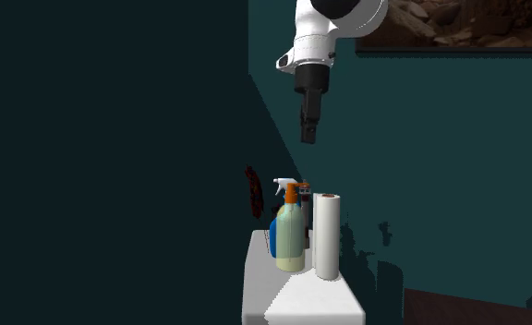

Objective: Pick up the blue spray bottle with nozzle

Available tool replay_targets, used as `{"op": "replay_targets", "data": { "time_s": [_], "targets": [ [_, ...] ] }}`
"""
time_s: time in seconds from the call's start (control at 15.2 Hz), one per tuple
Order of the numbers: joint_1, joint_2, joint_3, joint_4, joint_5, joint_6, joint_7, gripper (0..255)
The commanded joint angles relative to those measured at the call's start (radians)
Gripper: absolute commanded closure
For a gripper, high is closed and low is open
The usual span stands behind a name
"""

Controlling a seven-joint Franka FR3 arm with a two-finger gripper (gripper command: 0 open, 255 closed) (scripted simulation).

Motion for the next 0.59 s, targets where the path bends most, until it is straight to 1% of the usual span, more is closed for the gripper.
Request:
{"op": "replay_targets", "data": {
  "time_s": [0.0, 0.33, 0.53],
  "targets": [
    [-0.003, 0.068, -0.025, 0.038, 0.016, 0.030, -0.050, 0],
    [-0.023, 0.257, -0.075, 0.166, 0.085, 0.083, -0.181, 0],
    [-0.048, 0.375, -0.089, 0.259, 0.138, 0.100, -0.259, 0]
  ]
}}
